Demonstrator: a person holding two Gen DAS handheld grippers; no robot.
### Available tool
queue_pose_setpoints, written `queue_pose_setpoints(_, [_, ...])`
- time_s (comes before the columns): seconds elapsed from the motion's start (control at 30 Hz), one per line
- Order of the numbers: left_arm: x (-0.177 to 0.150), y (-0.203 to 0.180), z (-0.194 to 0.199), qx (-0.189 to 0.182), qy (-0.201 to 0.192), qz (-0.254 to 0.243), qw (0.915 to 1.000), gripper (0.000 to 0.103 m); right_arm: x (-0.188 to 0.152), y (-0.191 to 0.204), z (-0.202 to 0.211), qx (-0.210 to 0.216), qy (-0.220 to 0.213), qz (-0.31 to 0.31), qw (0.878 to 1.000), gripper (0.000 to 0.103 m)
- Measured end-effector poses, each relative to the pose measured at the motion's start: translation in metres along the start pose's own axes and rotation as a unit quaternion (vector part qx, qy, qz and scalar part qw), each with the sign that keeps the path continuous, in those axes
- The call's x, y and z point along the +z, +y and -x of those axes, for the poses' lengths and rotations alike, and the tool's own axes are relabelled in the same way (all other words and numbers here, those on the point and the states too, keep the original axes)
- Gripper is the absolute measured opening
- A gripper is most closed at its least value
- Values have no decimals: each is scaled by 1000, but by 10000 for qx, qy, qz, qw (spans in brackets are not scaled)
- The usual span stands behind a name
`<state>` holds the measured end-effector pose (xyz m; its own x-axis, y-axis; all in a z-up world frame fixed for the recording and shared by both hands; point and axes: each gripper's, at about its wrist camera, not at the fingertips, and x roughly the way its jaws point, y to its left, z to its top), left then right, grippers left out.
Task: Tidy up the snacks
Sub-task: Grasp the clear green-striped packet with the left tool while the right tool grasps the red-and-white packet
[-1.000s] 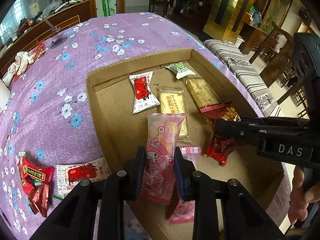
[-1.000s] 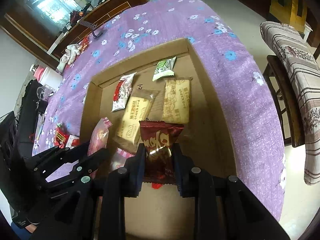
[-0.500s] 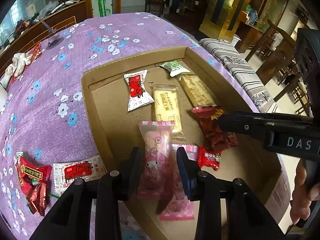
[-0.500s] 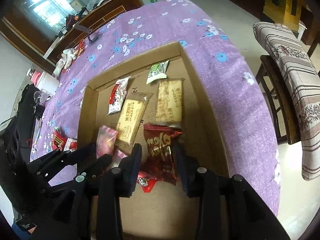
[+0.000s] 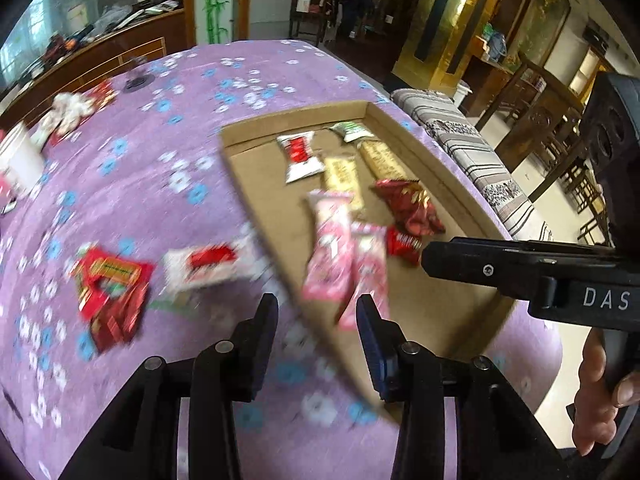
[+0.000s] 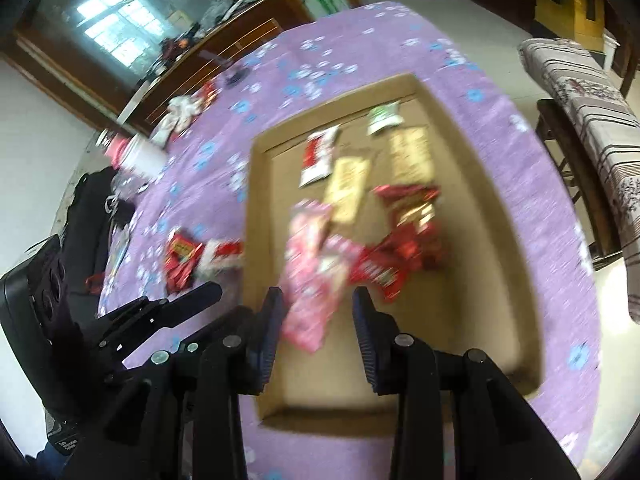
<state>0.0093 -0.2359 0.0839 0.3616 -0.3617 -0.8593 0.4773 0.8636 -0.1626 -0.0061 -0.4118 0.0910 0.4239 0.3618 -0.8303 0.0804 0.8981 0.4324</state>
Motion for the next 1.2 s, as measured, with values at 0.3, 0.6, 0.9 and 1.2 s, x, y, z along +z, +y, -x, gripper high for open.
queue_pose_setpoints(0.3, [-64,56,24,309,104,414,9986,43,-37,60,-33,165,468,318,9983,35])
queue_pose_setpoints(0.6, [-99,97,46,480,86,526,9974,43,-34,103,-61,135,537,567,9969,35])
queue_pose_setpoints(0.9, [-124,142,79,801,-60,753,9939,43,37,129,-112,-377,309,621,9969,35])
queue_pose_setpoints(1.2, [-139,173,89,870,-94,1052,9906,43,44,130,-162,-855,639,766,9913,34])
